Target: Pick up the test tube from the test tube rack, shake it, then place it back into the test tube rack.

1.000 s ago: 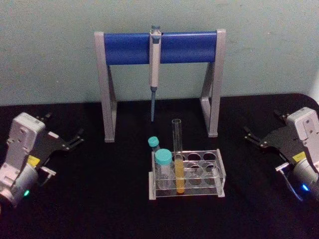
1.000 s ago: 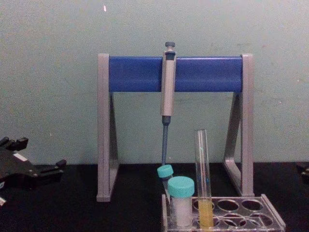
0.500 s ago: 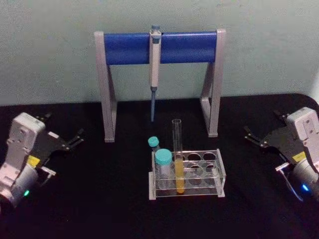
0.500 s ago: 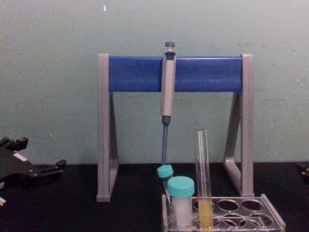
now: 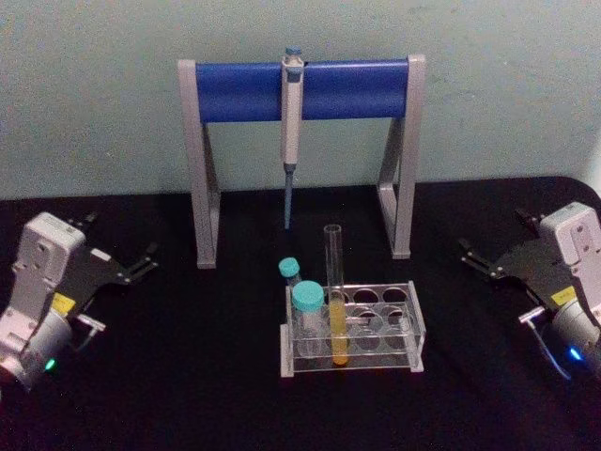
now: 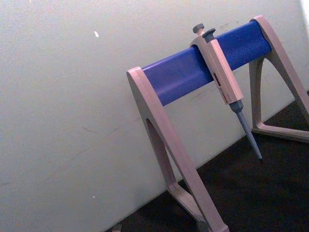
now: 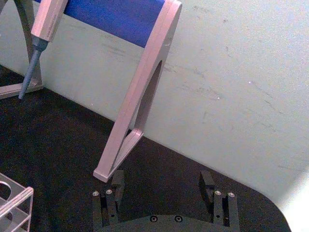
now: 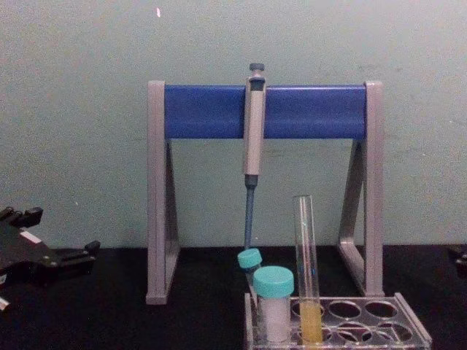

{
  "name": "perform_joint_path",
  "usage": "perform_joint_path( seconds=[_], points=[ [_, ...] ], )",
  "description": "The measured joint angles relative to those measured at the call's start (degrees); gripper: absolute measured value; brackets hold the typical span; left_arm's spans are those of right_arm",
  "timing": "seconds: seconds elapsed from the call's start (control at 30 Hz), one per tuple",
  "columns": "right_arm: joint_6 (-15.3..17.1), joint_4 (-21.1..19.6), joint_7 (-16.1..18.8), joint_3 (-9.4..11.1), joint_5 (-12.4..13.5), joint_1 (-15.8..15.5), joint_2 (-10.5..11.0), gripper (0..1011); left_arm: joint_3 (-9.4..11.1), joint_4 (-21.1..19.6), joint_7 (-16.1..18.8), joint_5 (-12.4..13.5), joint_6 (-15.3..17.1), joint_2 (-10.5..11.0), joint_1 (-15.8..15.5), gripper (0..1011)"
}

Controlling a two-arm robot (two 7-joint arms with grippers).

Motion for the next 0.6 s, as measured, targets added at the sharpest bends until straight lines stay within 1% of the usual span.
perform_joint_path(
  seconds=[0.6],
  points=[
    [0.0,0.0,0.0,0.0,0.0,0.0,0.0,1000,0.0,0.0,0.0,0.0,0.0,0.0,0.0,1001]
  ],
)
